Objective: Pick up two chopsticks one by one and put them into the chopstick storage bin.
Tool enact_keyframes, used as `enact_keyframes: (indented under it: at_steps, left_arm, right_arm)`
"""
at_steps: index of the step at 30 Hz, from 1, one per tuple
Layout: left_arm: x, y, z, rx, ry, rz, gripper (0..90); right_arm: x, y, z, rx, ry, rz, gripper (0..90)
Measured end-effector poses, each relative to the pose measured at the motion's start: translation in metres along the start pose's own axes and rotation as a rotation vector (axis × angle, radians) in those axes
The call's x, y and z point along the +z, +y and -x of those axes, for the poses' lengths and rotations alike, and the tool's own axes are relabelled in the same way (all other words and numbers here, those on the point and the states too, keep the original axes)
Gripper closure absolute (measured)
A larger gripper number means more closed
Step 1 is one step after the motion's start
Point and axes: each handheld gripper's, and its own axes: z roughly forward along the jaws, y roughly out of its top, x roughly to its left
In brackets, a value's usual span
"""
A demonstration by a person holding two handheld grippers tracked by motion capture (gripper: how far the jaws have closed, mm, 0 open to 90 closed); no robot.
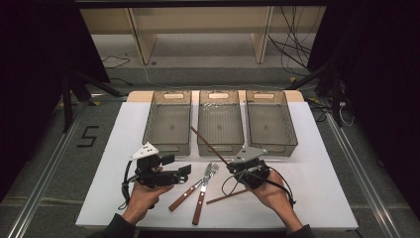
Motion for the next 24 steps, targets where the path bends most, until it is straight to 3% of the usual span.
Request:
enact_keyframes:
  at_steps: [4,9,15,21,24]
  left_arm:
    - [0.009,0.008,0.001,-0.037,-0.011,-0.003,16.3]
    - [0.018,0.013,0.001,-0.128,-0.049,-0.002,20.1]
    - [0.027,0.014,0.006,-0.158,-0.05,-0.016,26.1]
    - [0.033,0.016,0.007,-0.201,-0.091,0.003,35.4]
    - [0.035,0.016,0.007,-0.23,-0.114,0.004,45.5]
  right_arm:
    - [0.002,0.001,-0.005,0.0,0.005,0.017,86.0]
    - [0.006,0.002,-0.012,0.007,0.023,0.056,86.0]
    - [0.011,0.002,-0.019,0.011,0.035,0.067,86.0]
    - [0.014,0.004,-0.023,0.021,0.046,0.086,85.9]
    - [0.015,0.004,-0.024,0.045,0.075,0.109,85.9]
